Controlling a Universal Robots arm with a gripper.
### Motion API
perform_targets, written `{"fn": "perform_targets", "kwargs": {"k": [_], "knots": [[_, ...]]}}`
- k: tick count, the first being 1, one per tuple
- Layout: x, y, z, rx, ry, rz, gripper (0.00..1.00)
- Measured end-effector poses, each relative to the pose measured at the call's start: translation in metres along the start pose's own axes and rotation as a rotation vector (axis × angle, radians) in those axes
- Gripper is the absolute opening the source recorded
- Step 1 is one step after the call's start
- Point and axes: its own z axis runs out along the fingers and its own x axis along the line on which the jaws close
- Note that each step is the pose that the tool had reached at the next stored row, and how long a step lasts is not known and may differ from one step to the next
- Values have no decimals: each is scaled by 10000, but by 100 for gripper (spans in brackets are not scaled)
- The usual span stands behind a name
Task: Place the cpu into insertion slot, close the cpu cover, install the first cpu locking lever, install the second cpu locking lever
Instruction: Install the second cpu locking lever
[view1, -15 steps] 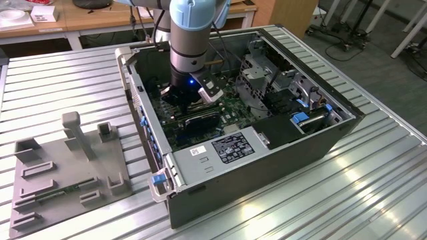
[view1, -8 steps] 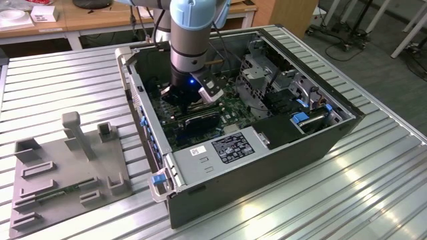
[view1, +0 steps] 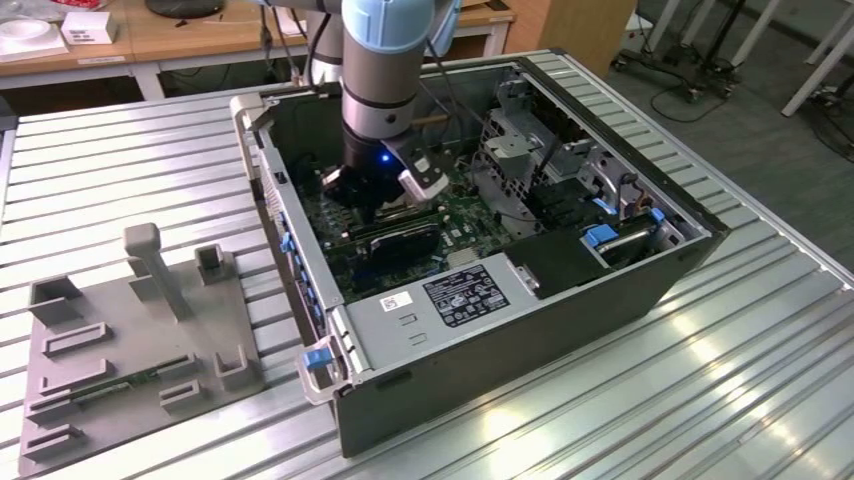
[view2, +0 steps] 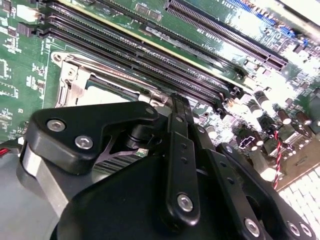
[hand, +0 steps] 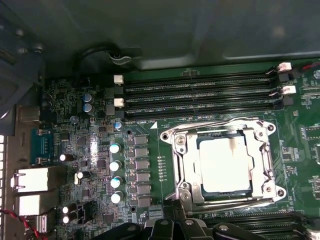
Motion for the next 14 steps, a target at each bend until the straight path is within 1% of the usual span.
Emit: {"fn": "perform_targets", "kwargs": {"k": [2,6,11,13,14], "knots": [[-3,4,-25,1,10,1,11],[-6,15,-104,2,19,3,11],[-7,27,-188,2,22,3,11],[-7,30,-215,2,21,3,11],[-7,31,-217,0,21,3,11]]}}
